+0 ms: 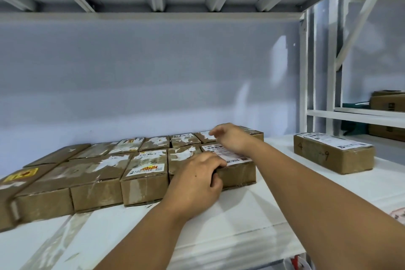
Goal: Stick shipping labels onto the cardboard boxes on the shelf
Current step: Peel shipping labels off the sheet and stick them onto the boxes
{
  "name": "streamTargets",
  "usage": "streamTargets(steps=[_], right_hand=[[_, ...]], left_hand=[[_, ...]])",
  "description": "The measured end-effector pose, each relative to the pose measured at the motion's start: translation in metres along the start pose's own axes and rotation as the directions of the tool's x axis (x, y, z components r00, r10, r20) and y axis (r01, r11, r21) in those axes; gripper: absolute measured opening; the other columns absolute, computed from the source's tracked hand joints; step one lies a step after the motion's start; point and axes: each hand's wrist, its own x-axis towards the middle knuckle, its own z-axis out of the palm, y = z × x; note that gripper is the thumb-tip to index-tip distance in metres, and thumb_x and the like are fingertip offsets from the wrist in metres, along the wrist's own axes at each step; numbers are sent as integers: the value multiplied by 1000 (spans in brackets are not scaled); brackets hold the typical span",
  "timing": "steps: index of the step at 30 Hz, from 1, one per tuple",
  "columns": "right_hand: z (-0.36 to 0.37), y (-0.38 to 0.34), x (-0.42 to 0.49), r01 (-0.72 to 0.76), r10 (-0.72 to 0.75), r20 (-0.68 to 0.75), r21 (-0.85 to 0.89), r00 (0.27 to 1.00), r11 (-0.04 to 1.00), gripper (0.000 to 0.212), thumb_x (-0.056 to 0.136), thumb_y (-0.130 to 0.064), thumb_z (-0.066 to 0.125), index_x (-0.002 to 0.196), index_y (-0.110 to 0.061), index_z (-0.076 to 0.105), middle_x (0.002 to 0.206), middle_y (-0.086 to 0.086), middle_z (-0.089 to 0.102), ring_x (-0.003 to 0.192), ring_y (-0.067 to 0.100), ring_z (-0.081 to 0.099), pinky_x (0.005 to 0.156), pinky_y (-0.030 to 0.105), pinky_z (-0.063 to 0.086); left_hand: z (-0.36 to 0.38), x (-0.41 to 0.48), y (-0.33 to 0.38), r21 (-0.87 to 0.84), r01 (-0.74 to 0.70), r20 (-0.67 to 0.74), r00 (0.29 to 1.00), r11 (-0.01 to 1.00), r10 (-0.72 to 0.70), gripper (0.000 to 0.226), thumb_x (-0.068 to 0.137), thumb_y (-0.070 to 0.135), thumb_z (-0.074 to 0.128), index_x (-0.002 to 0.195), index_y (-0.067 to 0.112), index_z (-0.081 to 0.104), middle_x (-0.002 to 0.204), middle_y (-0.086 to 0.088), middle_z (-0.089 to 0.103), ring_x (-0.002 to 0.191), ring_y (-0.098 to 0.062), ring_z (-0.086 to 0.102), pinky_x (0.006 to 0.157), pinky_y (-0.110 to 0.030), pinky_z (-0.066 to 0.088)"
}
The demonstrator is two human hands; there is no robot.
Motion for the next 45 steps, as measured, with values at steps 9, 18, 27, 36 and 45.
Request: streamTargets(steps=[9,18,27,36,45], right_hand=[[-21,43,-63,-276,197,198,577,960,769,23,89,-15,62,109,-25,69,111,-1,68,94,11,63,78,23,50],[-30,53,-107,-116,90,84,384,992,916,50,83,-16,71,127,-30,53,112,-7,64,95,1,62,83,11,47],[-18,46,-112,-91,92,-20,5,996,996,89,66,-46,79,141,-36,33,132,-3,43,115,13,50,101,25,39],[5,31,-104,-249,219,-203,-137,954,959,75,66,-52,69,130,-40,32,121,7,32,109,28,51,96,36,44],[-4,35,-109,-340,343,-432,86,834,936,74,71,-45,69,134,-33,33,127,10,27,119,31,38,95,38,44]], left_hand=[[1,1,5,208,60,-63,997,976,-48,21,87,23,47,93,19,67,100,6,64,99,-16,55,87,-27,39],[13,11,36,407,100,31,992,908,-123,44,93,41,48,130,21,39,117,-5,57,110,-27,53,92,-34,41],[34,5,41,-158,223,-80,968,962,-238,38,84,-3,49,118,7,63,111,-10,60,101,-22,61,90,-25,46],[30,3,36,415,363,-164,932,834,-324,43,87,27,47,130,24,49,141,-3,42,131,-24,35,108,-38,23],[30,1,36,535,374,-32,905,758,-424,44,90,25,40,134,27,43,143,-2,34,133,-24,29,113,-50,1]])
